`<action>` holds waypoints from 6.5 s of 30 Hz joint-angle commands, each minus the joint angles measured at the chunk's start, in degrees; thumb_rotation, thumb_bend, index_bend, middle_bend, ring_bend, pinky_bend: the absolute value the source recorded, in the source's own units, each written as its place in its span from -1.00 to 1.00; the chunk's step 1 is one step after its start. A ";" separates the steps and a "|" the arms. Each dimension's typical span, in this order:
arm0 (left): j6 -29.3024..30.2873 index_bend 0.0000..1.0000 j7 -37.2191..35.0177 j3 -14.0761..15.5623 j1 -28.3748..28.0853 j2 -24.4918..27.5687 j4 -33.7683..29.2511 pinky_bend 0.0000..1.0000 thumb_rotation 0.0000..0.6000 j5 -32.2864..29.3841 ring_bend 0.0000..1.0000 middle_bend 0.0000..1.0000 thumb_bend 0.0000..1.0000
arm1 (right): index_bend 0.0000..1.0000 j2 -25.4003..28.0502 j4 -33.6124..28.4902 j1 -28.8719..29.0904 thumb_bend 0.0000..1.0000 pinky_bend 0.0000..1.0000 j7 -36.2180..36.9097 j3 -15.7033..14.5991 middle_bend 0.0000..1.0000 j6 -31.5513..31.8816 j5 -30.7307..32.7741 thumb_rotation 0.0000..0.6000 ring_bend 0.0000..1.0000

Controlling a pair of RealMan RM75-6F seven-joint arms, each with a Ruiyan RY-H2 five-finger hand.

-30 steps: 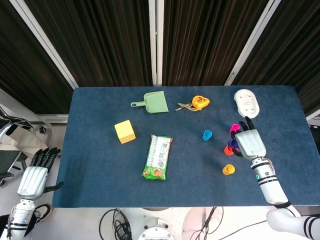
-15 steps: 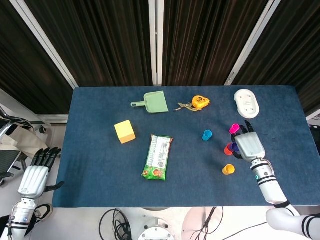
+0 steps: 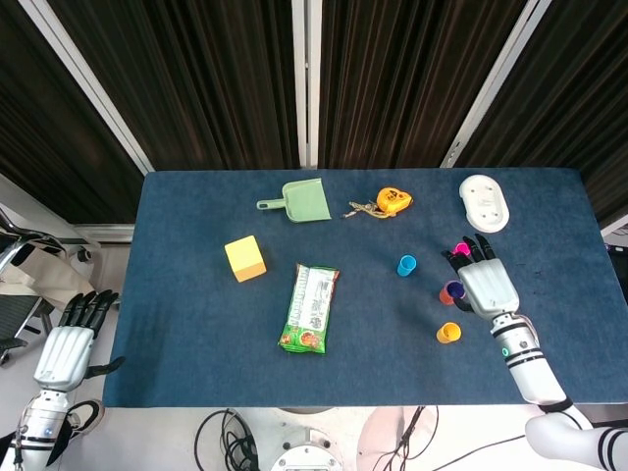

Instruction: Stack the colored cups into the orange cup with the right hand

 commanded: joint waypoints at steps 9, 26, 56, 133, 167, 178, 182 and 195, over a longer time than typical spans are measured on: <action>-0.38 -0.84 1.12 0.01 -0.09 -0.18 -0.34 -1.00 1.00 -0.26 -1.00 -0.91 -0.84 | -0.54 10.96 -11.38 -6.54 -0.88 -1.00 1.00 -7.91 -0.36 5.21 -11.53 1.00 -0.87; 0.22 -0.84 0.77 0.30 -0.04 -0.22 -0.03 -1.00 1.00 0.60 -1.00 -0.91 -0.84 | -0.54 2.37 -2.69 -8.55 -0.81 -1.00 1.03 -9.37 -0.39 1.73 -12.30 1.00 -0.89; 0.15 -0.84 -0.24 0.43 0.01 -0.11 0.45 -1.00 1.00 0.61 -1.00 -0.91 -0.84 | -0.15 -6.41 3.84 -9.19 -0.53 -1.00 -2.28 -6.97 -0.09 0.75 -9.57 1.00 -0.77; -0.68 -0.83 -0.91 0.03 -0.56 -0.85 1.57 -1.00 1.00 0.02 -1.00 -0.91 -0.84 | -0.38 -8.79 7.00 3.55 -0.65 -1.00 -2.95 8.35 -0.36 -5.44 7.71 1.00 -0.82; -0.51 -0.83 -2.89 -0.53 -0.32 -0.87 3.12 -1.00 1.00 -1.04 -1.00 -0.91 -0.84 | -0.29 -20.56 19.39 12.13 -0.54 -1.00 -5.27 7.42 -0.23 -12.46 16.88 1.00 -0.80; -0.61 -0.83 -2.64 -0.57 -0.39 -0.78 2.87 -1.00 1.00 -1.07 -1.00 -0.91 -0.84 | -0.12 -21.11 20.33 12.46 -0.50 -1.00 -5.34 6.85 -0.11 -12.05 17.28 1.00 -0.74; -0.53 -0.83 -2.55 -0.64 -0.40 -0.71 2.73 -1.00 1.00 -1.08 -1.00 -0.91 -0.84 | -0.02 -21.64 20.90 12.36 -0.46 -1.00 -5.10 6.88 -0.03 -10.90 16.89 1.00 -0.68; -0.19 -0.83 -2.81 -0.40 -0.03 -0.76 2.90 -1.00 1.00 -0.97 -1.00 -0.91 -0.84 | 0.08 -12.37 9.08 8.06 -0.44 -1.00 -2.17 6.79 0.05 -3.25 11.86 1.00 -0.64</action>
